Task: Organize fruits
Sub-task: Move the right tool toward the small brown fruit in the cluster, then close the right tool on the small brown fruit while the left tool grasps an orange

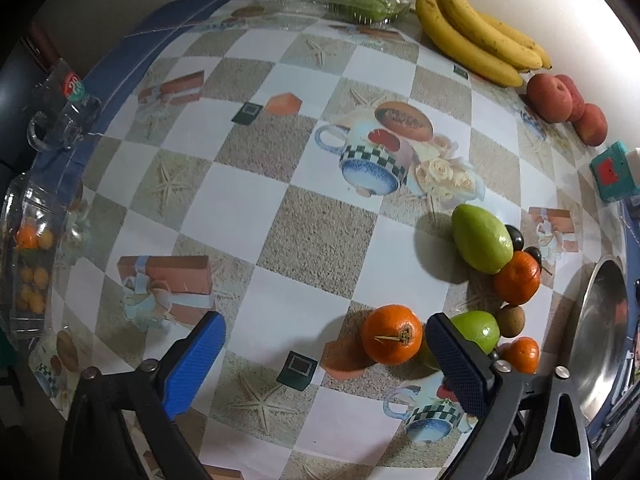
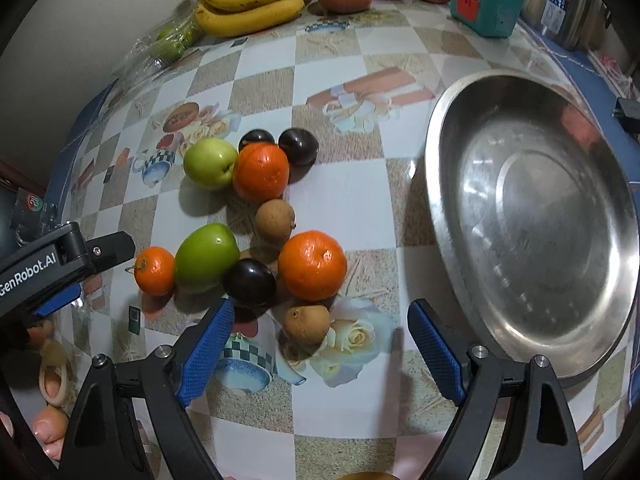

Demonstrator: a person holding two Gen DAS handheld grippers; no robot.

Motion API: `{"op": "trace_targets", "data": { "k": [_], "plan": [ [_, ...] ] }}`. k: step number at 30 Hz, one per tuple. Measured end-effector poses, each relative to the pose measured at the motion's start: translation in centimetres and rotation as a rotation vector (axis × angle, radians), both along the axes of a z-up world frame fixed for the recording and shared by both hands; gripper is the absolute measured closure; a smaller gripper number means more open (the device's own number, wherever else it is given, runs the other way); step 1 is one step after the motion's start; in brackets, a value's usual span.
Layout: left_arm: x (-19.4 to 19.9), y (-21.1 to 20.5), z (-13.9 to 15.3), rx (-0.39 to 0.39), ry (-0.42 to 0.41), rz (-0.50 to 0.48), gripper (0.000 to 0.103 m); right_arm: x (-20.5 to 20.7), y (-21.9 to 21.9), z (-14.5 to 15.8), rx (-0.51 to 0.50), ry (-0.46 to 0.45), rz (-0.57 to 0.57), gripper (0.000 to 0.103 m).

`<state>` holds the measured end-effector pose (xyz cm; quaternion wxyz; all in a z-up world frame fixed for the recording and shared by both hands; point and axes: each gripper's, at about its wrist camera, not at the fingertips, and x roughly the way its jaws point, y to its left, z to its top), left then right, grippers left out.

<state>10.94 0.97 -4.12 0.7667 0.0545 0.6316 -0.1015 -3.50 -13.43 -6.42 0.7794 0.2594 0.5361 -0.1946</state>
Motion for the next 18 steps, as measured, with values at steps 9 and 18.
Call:
{"op": "trace_targets", "data": {
  "k": [9, 18],
  "plan": [
    [-0.4, -1.9, -1.1, -0.01, 0.027, -0.064, 0.024, 0.1, -0.3, -0.9, 0.042, 0.003, -0.012, 0.047],
    [-0.4, -2.7, -1.6, -0.078, 0.061, -0.073, 0.052, 0.1, -0.2, -0.9, 0.06, -0.011, -0.007, 0.069]
  ]
}}
